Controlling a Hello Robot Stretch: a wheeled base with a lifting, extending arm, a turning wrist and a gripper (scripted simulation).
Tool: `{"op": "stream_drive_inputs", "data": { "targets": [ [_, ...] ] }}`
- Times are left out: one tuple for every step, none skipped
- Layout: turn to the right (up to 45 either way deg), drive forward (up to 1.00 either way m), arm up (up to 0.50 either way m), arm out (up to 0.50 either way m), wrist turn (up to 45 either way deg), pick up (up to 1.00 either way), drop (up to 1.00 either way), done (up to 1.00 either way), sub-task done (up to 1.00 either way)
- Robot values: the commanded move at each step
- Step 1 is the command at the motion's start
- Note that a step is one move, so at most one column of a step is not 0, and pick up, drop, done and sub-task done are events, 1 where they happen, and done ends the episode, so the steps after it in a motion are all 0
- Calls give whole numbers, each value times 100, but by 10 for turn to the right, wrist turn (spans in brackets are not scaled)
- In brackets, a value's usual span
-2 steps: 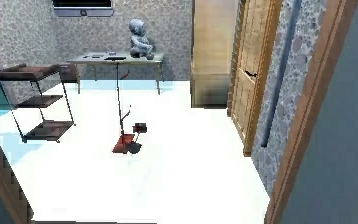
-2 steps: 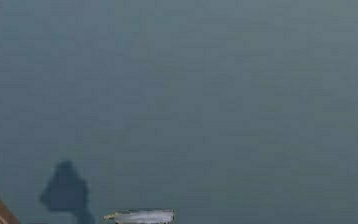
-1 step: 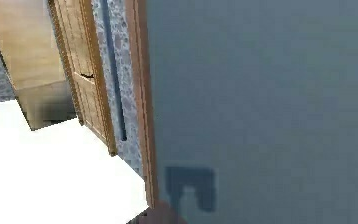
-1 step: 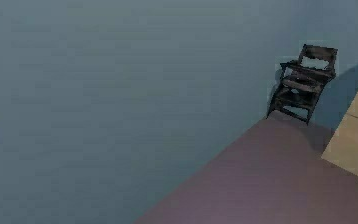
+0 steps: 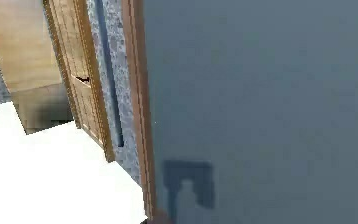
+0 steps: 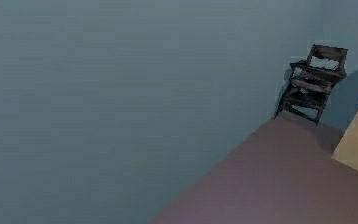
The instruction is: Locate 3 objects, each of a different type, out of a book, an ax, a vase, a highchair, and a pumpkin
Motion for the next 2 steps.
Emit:
{"op": "stream_drive_inputs", "data": {
  "targets": [
    [-390, 0, 0, 0, 0, 0, 0, 0, 0],
    [0, 100, 0, 0, 0, 0, 0, 0, 0]
  ]
}}
